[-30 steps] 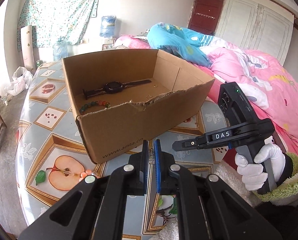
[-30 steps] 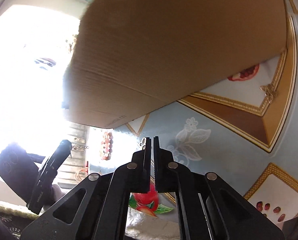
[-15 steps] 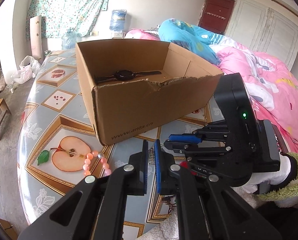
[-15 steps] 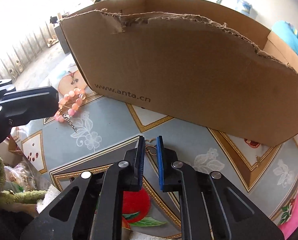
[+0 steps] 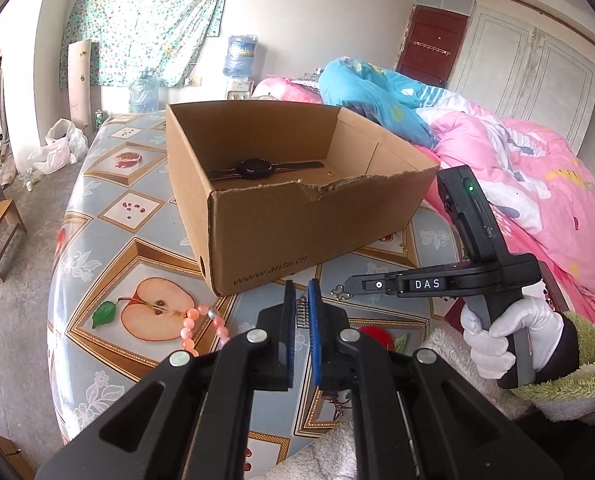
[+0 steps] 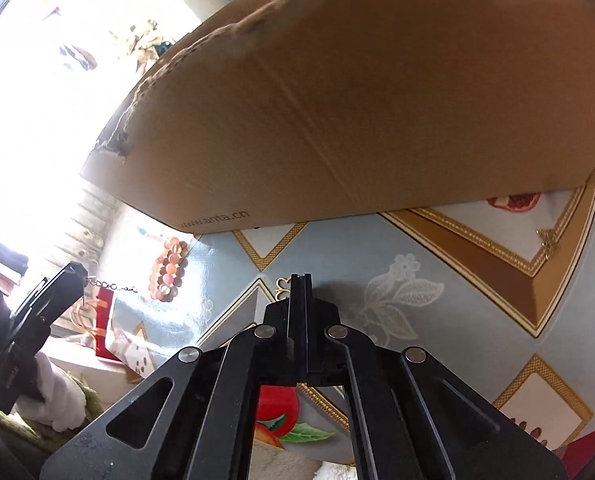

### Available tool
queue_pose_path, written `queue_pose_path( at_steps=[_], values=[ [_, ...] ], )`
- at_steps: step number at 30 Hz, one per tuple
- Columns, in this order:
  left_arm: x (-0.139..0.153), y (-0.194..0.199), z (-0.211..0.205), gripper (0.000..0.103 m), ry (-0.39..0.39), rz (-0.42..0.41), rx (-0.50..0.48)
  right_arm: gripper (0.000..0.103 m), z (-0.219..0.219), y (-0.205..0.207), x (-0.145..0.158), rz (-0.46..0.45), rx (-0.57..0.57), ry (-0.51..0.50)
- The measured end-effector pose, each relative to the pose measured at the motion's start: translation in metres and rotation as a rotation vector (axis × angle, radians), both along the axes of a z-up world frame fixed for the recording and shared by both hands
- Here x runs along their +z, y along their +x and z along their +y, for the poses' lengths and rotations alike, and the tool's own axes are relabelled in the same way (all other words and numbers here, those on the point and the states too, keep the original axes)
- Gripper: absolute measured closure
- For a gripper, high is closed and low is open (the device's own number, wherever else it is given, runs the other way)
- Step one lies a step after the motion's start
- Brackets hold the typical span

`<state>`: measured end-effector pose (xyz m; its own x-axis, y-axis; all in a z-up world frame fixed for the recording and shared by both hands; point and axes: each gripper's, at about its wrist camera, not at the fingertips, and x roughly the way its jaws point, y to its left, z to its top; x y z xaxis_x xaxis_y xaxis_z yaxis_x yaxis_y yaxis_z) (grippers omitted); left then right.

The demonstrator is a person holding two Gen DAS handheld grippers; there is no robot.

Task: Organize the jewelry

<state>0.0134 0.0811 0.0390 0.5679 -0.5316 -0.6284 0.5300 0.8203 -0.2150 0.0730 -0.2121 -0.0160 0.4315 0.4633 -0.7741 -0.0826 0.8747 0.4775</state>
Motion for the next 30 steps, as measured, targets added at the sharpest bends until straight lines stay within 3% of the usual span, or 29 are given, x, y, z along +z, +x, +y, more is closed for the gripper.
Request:
queue_pose_path(
  at_steps=[3,6,10,16,21,25,26,28,30],
  values=[
    [0.002,-0.004,0.002,0.097,-0.007,-0.010,0.014,0.103,-0.019,-0.004,0.002,-0.008,-0.027,0.026],
    [0.003,-0.008,0.000,0.097,-0.006,-0.015,0.027,0.103,-0.018,-0.010,0.012,-0.047,-0.008,-0.019],
    [0.005,-0.014,-0.004,0.097,-0.003,-0.026,0.050,0.102,0.010,-0.015,0.025,-0.084,0.059,-0.161],
    [0.008,-0.021,-0.008,0.097,-0.007,-0.032,0.100,0.101,0.046,-0.016,0.019,-0.158,0.196,-0.366],
    [0.009,-0.018,-0.007,0.097,0.001,-0.029,0.138,0.101,0.061,-0.030,0.020,-0.191,0.284,-0.352],
    [0.010,-0.011,-0.005,0.097,0.017,-0.028,0.159,0.100,0.059,-0.036,0.018,-0.203,0.285,-0.294],
    [0.010,-0.009,-0.004,0.097,0.021,-0.029,0.161,0.098,0.053,-0.039,0.023,-0.216,0.284,-0.292],
    [0.010,-0.005,-0.002,0.097,0.028,-0.033,0.167,0.081,0.058,-0.039,0.021,-0.237,0.289,-0.311],
    [0.009,-0.002,0.000,0.097,0.026,-0.028,0.166,0.075,0.068,-0.041,0.020,-0.274,0.331,-0.340]
  ],
)
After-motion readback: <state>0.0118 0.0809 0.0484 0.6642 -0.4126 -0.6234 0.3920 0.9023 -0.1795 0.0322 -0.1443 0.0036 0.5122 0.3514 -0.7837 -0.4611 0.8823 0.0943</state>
